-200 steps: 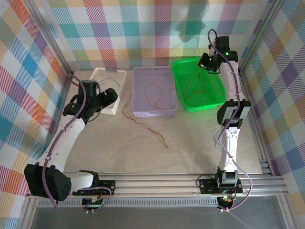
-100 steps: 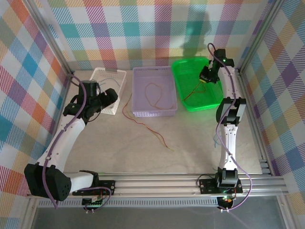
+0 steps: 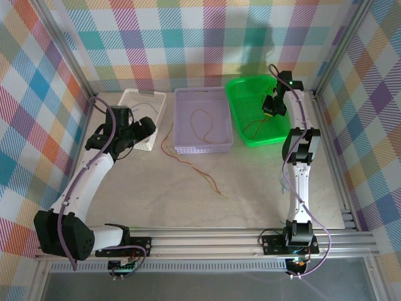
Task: Untangle the cables
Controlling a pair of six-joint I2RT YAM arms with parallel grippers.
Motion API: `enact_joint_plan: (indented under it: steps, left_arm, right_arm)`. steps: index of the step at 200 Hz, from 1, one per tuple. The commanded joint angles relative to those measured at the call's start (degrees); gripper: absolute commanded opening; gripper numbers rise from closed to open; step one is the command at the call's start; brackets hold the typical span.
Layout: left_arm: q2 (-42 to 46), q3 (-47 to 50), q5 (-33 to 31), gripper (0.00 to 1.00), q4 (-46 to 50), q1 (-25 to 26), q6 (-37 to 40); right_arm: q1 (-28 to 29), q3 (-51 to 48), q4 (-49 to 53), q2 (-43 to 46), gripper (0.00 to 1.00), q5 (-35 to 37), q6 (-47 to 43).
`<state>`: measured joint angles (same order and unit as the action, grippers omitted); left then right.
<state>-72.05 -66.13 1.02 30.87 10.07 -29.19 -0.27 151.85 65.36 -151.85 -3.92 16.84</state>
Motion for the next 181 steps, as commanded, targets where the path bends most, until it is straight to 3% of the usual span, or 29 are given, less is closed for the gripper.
enact_joint_plan:
  steps: [1, 42, 124, 145, 181]
  left_arm:
    - [-0.24, 0.21, 0.17, 0.85, -1.13, 0.49, -0.57]
    - [-0.30, 0.28, 0.13, 0.85, -1.04, 0.49, -0.56]
    - [0.32, 0.15, 0.57, 0.85, -0.63, 0.48, -0.78]
    - [0.68, -0.05, 0.91, 0.85, -0.16, 0.50, -1.11]
    - [0.08, -0.93, 3.11, 0.85, 1.48, 1.71, -2.16]
  right_arm:
    - [1.14, 0.41, 2.42, 0.39, 0.00, 0.41, -1.88]
    - [1.64, -2.08, 0.65, 7.53, 0.27, -1.15, -1.99]
    - [2.04, -8.29, -0.18, 21.60, 0.50, -1.94, -1.74]
    - [2.58, -18.87, -4.02, 30.17, 0.54, -1.11, -1.72]
    - [2.73, -48.71, -16.86, 52.05, 0.64, 0.68, -0.61]
